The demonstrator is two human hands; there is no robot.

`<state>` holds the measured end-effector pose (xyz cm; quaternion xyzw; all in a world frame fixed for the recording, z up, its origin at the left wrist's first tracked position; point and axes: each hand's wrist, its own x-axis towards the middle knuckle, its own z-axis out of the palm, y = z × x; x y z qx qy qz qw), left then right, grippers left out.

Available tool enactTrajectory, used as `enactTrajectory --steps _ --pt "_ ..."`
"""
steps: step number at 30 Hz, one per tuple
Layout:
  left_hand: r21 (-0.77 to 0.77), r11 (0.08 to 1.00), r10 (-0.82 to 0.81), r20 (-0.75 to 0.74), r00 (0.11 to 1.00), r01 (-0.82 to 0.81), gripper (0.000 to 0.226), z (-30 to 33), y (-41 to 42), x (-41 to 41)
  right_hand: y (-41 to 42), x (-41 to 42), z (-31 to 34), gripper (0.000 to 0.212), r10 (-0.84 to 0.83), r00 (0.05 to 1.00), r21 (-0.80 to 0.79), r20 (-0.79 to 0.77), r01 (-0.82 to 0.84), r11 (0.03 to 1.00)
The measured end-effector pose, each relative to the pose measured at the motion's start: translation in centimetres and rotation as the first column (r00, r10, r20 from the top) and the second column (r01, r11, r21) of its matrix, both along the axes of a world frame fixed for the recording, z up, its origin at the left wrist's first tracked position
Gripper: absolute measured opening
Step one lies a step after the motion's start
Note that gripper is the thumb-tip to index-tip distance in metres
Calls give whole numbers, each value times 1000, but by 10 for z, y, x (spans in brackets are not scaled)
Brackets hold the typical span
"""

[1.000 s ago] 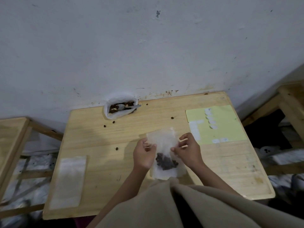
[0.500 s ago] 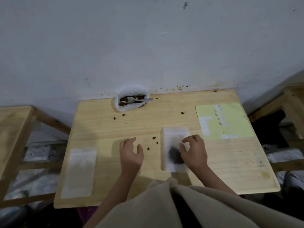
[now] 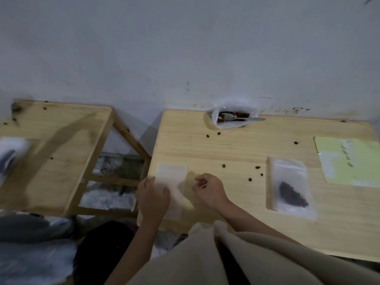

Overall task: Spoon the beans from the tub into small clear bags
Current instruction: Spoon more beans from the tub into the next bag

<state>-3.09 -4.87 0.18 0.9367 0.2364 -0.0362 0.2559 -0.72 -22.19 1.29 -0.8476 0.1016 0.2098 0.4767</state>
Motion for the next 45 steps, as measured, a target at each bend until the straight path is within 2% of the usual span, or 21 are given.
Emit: enactTrajectory --steps 2,4,7,8,10,13,16,20,24,26,28,30,34,37,39,41,43,45 --pt "-26 997 -75 -83 994 73 56 -8 16 1 24 8 0 28 46 997 -28 -66 -48 998" --pt "-71 991 -123 -115 986 116 59 -12 24 1 42 13 1 12 65 995 -92 -70 -71 993" --pt "-98 986 -141 -49 989 136 49 -8 26 1 57 16 -1 32 15 997 -129 -70 -24 991" --pt "-107 983 -156 -42 987 151 48 -8 27 1 60 17 0 30 0 998 -139 -69 -10 990" --pt "-101 978 -188 -36 982 184 49 -8 29 0 62 18 -1 13 -49 996 -144 -80 37 989" --pt "-90 977 -200 -41 979 196 50 -11 34 0 64 19 -3 30 -172 981 -96 -91 164 982" --pt "-81 974 -212 -25 977 209 50 -13 37 0 67 19 -2 23 -262 963 -21 -55 262 965" --pt "-144 966 -213 17 977 213 43 -9 39 1 66 17 3 15 -353 935 157 -31 353 922" --pt "-165 953 -228 163 960 254 35 -7 38 2 47 13 10 20 -317 948 256 -28 313 914" --pt "-280 922 -202 244 948 269 21 7 33 4 33 9 14 25 -294 956 327 -2 279 903" --pt "-444 858 -150 264 953 258 27 24 26 10 18 5 21 28 -266 964 367 -5 249 896" --pt "-501 811 -146 325 934 301 31 35 20 17 1 5 32 26 -223 975 398 -6 207 894" --pt "-517 760 -246 334 910 395 32 59 -1 34 -31 14 60 12 -103 990 360 98 62 931" --pt "-468 757 -308 359 881 455 30 78 -23 42 -49 22 75 11 15 984 230 178 -56 972" --pt "-372 795 -290 461 839 480 30 87 -37 45 -59 26 81 11 -16 977 220 212 -32 975" --pt "-310 839 -224 553 803 448 26 93 -50 46 -67 28 87 14 -111 965 275 236 43 960" --pt "-380 831 -141 563 815 407 21 105 -65 46 -74 29 93 17 -208 941 328 267 114 938" --pt "-553 741 -70 500 863 381 14 121 -84 44 -78 28 99 17 -257 916 366 308 135 921"
